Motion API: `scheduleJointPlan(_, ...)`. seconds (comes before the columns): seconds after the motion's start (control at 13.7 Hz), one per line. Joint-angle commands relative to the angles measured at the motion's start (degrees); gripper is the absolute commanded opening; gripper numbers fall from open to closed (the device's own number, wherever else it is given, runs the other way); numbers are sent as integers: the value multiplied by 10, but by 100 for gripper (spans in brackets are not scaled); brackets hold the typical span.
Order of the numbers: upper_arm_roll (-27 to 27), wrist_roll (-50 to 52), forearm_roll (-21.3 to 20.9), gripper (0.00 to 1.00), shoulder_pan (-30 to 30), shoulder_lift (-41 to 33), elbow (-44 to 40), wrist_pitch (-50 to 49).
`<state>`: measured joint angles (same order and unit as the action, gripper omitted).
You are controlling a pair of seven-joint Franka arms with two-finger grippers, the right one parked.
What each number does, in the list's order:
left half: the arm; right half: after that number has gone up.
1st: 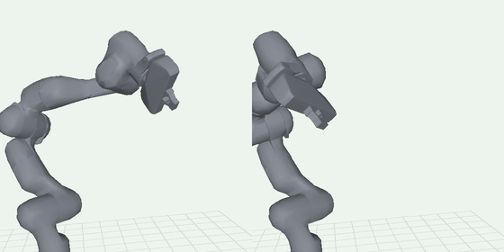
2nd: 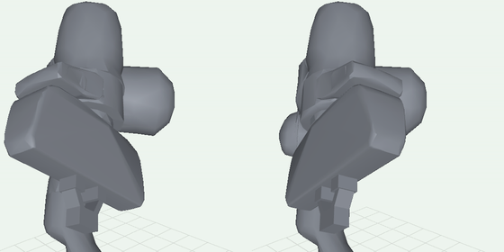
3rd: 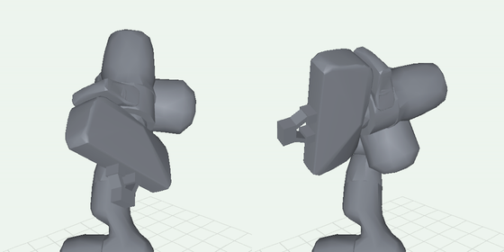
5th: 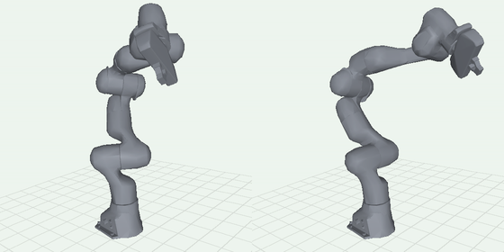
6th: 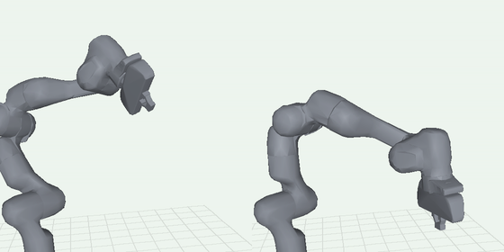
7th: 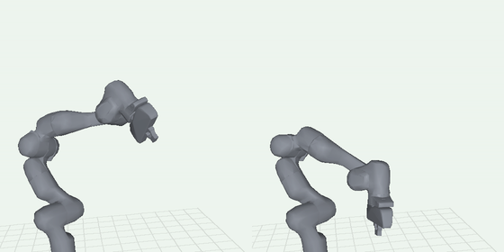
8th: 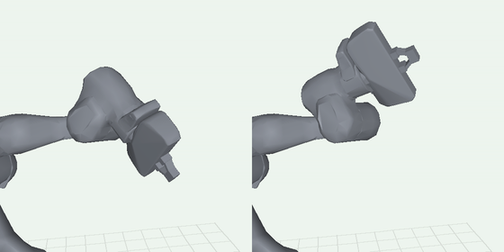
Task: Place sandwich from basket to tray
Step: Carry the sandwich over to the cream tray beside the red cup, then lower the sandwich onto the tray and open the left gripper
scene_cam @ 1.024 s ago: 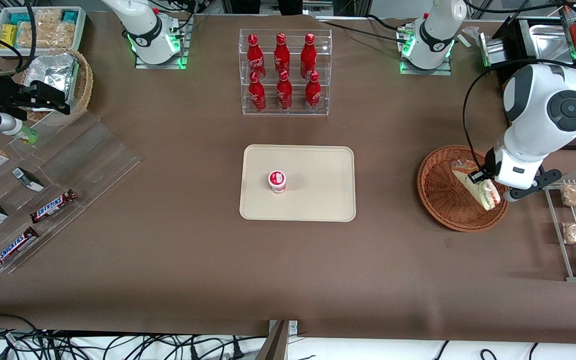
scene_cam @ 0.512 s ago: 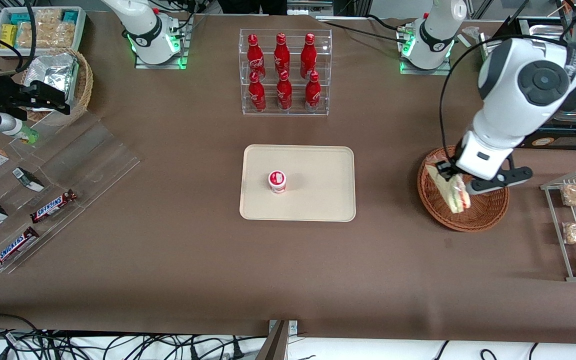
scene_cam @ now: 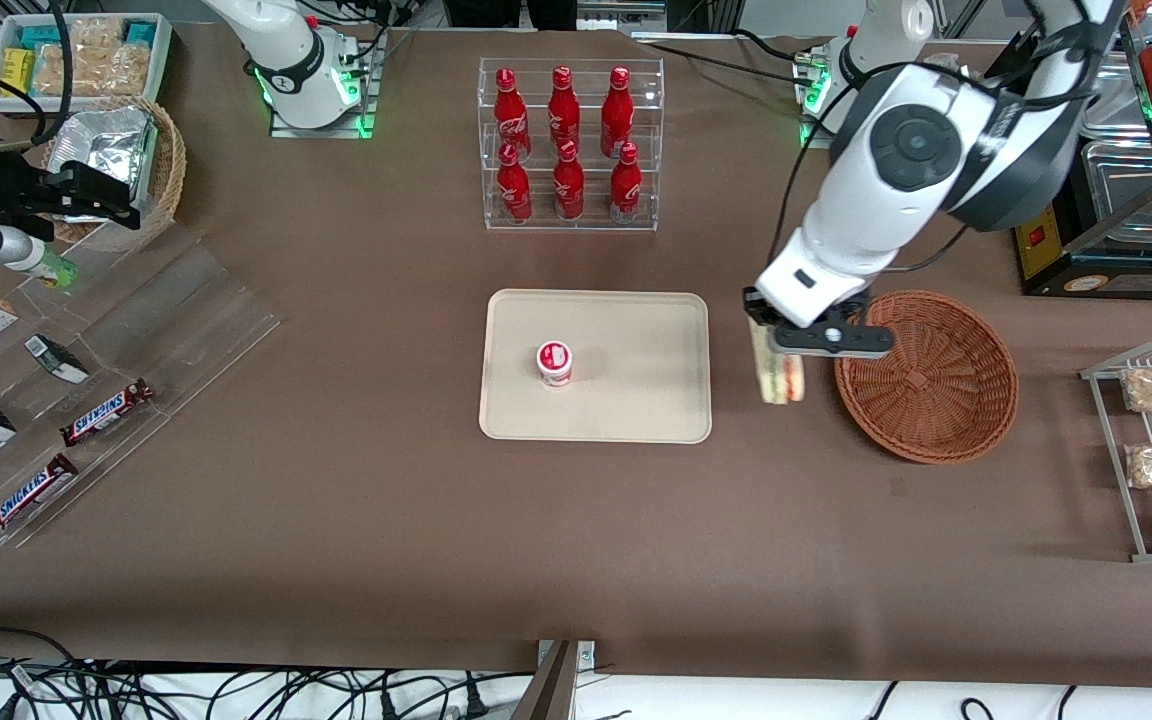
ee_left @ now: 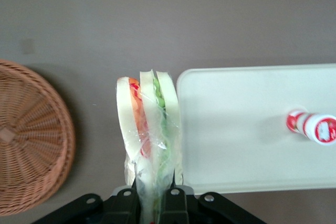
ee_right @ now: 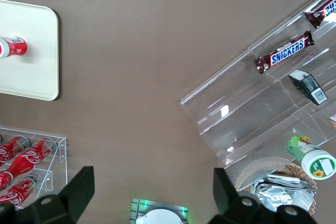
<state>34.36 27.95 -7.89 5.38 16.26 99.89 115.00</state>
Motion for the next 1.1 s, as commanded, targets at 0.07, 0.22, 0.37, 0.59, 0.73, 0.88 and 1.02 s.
scheduleJointPlan(0.07,19,-12,1,0,-27,74,-35,36)
scheduleJointPlan(0.22,19,-5,1,0,-41,104,-34,48)
scheduleJointPlan(0.37,15,23,-16,0,-61,131,-33,70)
scheduleJointPlan(0.59,17,82,-86,0,-77,172,-33,79)
scheduleJointPlan(0.73,15,110,-101,0,-85,192,-32,89)
scheduleJointPlan(0.88,15,126,-123,0,-88,207,-33,89)
scheduleJointPlan(1.02,14,147,-149,0,-99,225,-34,91)
